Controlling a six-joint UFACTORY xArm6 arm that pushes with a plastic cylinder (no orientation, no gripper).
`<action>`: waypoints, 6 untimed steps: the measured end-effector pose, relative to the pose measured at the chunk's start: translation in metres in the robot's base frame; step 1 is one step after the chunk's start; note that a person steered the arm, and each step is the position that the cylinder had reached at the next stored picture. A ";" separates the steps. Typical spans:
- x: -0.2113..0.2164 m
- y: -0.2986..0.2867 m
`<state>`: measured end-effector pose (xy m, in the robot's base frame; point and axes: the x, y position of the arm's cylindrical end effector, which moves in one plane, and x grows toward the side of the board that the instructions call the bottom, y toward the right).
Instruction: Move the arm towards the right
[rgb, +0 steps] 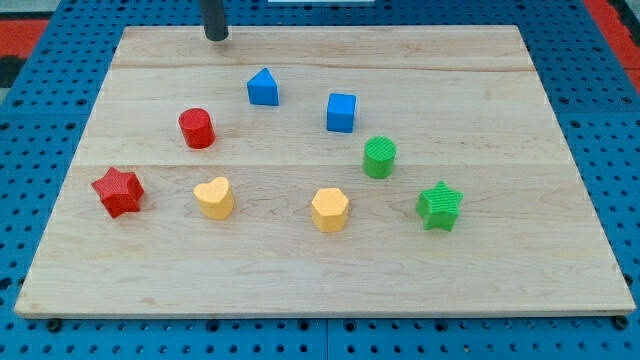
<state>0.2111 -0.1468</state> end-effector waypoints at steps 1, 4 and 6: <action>0.010 0.004; 0.039 0.261; 0.147 0.381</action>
